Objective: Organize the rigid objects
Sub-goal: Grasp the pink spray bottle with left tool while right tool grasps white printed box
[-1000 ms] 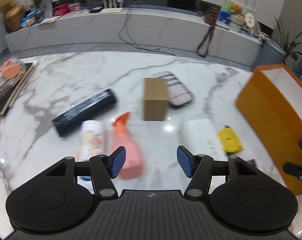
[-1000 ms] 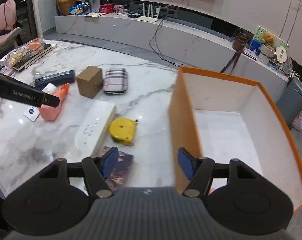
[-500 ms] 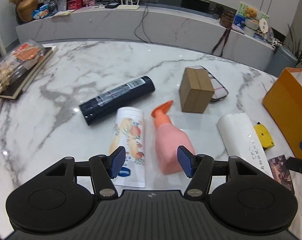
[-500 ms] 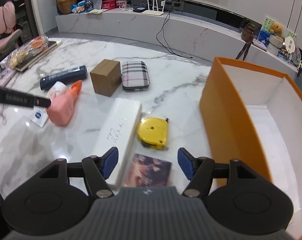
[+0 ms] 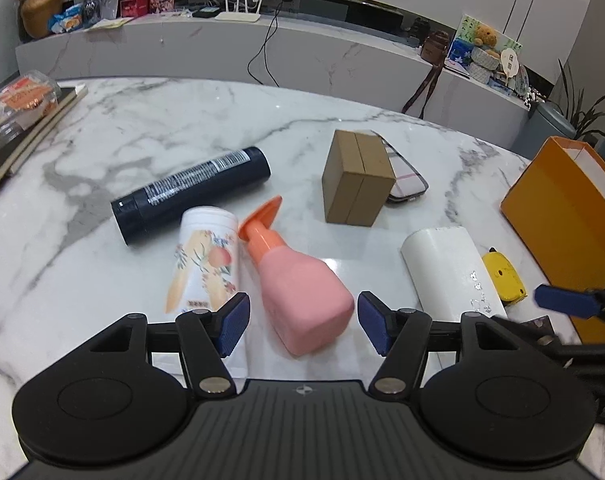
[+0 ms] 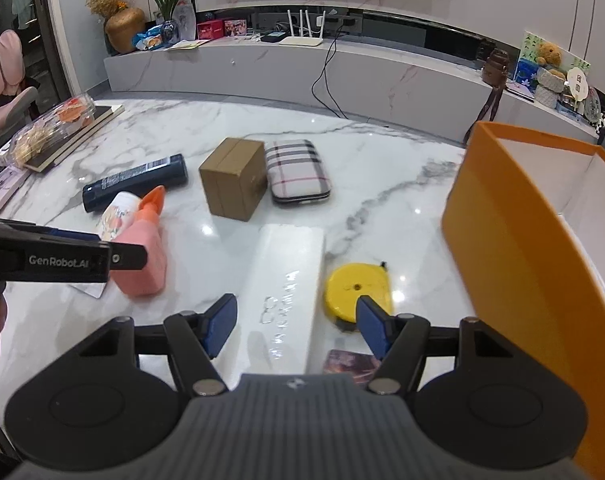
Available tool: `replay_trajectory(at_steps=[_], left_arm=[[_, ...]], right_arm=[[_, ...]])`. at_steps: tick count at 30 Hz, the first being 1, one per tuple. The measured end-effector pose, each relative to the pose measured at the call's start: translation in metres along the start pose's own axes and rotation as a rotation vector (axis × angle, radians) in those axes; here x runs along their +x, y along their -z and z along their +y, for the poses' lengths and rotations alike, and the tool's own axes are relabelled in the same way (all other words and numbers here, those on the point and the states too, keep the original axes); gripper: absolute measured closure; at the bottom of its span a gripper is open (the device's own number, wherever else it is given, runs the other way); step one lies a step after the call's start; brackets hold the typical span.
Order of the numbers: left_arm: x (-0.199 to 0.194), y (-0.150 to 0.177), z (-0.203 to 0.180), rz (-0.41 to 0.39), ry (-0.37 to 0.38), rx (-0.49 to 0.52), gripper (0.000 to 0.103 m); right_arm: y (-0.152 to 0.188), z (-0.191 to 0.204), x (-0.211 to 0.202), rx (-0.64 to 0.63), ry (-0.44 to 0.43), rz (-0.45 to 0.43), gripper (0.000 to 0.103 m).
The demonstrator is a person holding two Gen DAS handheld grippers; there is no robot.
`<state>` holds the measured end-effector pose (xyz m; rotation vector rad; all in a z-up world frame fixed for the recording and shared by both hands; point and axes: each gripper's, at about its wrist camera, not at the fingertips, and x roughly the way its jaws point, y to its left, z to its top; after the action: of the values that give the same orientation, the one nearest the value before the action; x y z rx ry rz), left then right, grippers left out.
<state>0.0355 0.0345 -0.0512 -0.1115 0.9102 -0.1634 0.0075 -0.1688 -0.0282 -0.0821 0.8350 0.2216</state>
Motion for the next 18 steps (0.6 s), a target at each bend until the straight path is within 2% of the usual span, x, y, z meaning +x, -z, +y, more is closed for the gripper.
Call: replay_trajectory(at_steps=[9,18], left_arm=[[0.012,0.002,-0.003,-0.002,0.004,-0.010,0.030],[0.023,0.001,-0.006,0.005,-0.015,-0.008,0.030]], right_arm=[[0.014,0.022,0.021,-0.033,0.020,0.024,0.036],[0.017,0.020,0.037,0.001,0.035,0.032,0.036]])
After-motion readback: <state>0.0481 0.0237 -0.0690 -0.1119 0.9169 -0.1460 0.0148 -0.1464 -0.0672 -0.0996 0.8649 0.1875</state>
